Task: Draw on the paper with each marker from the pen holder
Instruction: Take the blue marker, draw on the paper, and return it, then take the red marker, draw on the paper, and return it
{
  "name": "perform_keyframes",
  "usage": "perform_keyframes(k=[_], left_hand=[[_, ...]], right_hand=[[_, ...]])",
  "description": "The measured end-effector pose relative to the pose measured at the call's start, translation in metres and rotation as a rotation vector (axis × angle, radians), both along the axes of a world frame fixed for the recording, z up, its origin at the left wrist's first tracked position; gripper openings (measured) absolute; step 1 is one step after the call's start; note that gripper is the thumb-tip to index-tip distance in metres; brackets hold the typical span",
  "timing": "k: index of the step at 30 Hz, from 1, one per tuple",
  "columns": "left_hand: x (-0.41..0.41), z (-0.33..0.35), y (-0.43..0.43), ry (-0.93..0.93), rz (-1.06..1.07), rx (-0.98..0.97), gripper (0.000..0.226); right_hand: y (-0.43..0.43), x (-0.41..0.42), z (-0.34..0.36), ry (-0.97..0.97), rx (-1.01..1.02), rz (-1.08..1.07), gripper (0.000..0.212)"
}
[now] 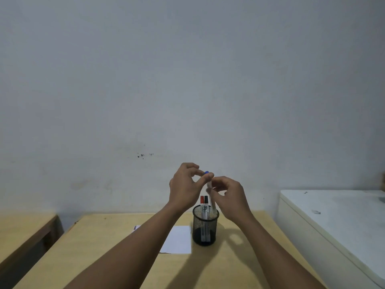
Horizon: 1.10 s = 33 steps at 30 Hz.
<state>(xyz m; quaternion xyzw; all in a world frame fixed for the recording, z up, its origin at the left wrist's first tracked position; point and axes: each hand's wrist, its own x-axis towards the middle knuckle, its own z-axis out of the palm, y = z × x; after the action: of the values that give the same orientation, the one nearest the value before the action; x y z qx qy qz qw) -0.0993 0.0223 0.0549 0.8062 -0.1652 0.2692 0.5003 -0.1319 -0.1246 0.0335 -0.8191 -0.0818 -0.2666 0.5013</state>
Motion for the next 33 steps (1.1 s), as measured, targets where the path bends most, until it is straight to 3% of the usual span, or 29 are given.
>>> perform_keyframes(k=[4, 7, 13, 20, 33], left_hand=[[0.031, -0.027, -0.002, 0.115, -0.035, 0.028, 0.033], [0.055, -0.057, 0.002, 0.244, -0.023, 0.103, 0.032], [0.08, -0.092, -0.006, 0.391, -0.042, 0.17, 0.052], [0.095, -0.102, -0.02, 0.417, -0.054, 0.161, 0.037], [0.082, -0.075, -0.015, 0.327, 0.025, 0.061, 0.03]], right_hand=[[-0.012, 0.027, -0.011, -0.028, 0.046, -0.063, 0.043], [-0.017, 0.044, -0.023, 0.014, -0.044, -0.052, 0.069], [-0.018, 0.07, -0.058, 0.119, -0.208, -0.113, 0.051], [-0.021, 0.078, -0.077, 0.225, -0.321, -0.183, 0.037], [-0.029, 0.066, -0.046, 0.135, -0.099, -0.239, 0.037]])
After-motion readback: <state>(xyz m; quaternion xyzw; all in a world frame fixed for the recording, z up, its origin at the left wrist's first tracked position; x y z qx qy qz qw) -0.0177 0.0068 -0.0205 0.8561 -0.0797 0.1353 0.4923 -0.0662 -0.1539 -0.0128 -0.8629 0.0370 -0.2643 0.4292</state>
